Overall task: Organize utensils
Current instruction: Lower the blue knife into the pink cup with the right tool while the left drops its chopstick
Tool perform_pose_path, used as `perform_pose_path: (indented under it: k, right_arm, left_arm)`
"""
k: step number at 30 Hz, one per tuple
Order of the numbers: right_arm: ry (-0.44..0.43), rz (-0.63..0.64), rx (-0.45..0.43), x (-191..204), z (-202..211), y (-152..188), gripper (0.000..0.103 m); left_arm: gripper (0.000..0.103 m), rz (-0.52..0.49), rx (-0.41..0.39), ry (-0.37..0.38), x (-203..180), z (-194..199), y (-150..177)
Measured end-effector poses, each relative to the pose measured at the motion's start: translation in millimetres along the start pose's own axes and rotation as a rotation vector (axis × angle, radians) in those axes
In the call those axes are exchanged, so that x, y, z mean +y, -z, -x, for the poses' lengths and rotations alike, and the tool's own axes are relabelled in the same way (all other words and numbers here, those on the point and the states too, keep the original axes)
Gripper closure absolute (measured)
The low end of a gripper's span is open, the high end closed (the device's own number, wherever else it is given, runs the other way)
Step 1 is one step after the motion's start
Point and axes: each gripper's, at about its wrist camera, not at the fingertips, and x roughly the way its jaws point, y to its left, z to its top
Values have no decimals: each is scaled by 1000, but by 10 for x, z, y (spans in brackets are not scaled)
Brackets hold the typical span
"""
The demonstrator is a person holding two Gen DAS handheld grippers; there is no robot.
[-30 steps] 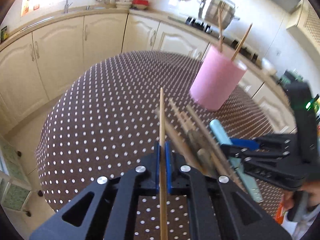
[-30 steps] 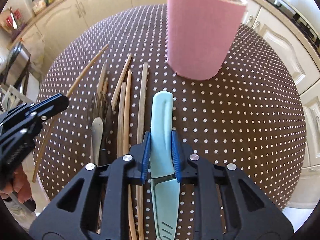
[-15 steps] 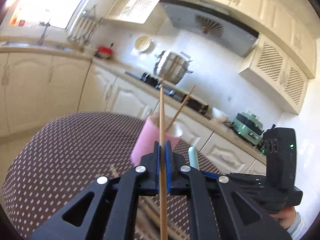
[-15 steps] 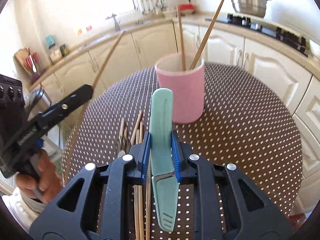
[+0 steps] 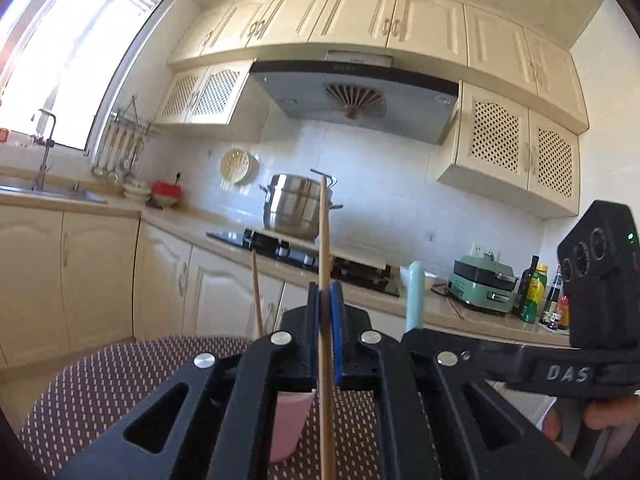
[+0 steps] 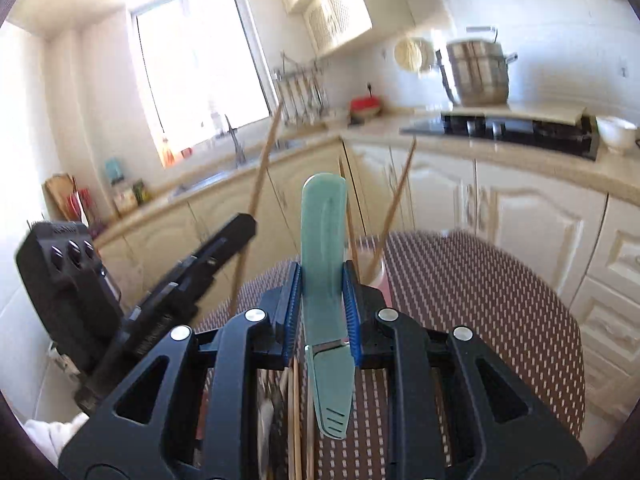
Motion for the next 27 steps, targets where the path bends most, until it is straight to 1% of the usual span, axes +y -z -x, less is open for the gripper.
perform_pose_path:
  k: [6,9,15,19,27]
  right_arm:
    - [1,-23,-162,-27,2,-340,82]
    - [4,-33,-206,-76,-64,-459,82]
    - [-7,-46,-228,-187,-263,-600,82]
    - [-5,-48,-245,-246,-359,-598,82]
    - [-3,-62,-213,-354,-589,-552,82]
  left_arm:
    - [98,-30,-61,-20,38,-328,-175]
    - [98,-21,-87,-21,115,-482,-211]
    - [98,7,-107,-41,276,-824,-209]
    - [98,11,-111,-55,363,-985,-163]
    - [98,13,-85,-72,446,-1202,5]
